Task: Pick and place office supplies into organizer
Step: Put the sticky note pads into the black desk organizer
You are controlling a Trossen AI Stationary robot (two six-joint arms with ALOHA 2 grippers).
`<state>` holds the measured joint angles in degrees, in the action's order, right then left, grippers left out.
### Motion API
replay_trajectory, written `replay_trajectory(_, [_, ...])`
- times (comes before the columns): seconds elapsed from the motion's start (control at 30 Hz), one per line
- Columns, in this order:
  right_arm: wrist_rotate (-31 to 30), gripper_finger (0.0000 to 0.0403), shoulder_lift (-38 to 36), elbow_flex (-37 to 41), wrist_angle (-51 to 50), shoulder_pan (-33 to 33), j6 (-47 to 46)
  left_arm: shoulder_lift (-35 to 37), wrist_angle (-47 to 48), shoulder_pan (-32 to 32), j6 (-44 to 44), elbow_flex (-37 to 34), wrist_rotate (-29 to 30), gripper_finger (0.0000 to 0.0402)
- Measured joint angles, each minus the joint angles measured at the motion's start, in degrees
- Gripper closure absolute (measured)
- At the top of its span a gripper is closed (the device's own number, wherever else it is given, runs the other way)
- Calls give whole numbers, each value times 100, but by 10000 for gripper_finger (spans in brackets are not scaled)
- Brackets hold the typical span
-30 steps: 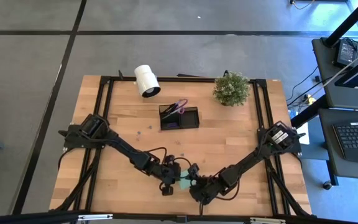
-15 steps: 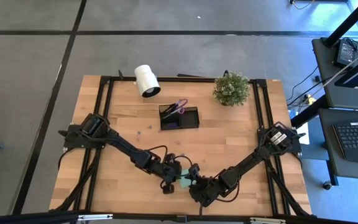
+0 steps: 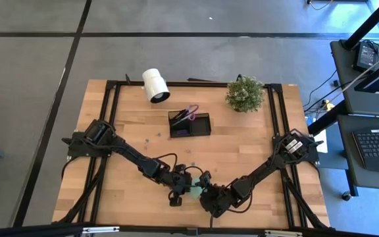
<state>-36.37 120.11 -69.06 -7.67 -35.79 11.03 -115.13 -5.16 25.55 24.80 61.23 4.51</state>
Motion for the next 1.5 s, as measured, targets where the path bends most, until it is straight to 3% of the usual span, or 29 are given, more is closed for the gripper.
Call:
replay_trajectory(0.33, [-99, 159, 11, 11, 265, 17, -177, -3, -20, -35, 82, 2, -31, 397])
replay_trajectory(0.53, [-21, 162, 11, 11, 281, 17, -173, -2, 10, -98, 99, 7, -61, 398])
replay_trajectory(1.0, [362, 254, 11, 6, 282, 11, -143, -2, 212, -106, -52, 11, -82, 397])
replay_trajectory(1.5, [408, 264, 14, 1, 290, 2, -149, 11, 415, -147, -295, 17, -169, 399])
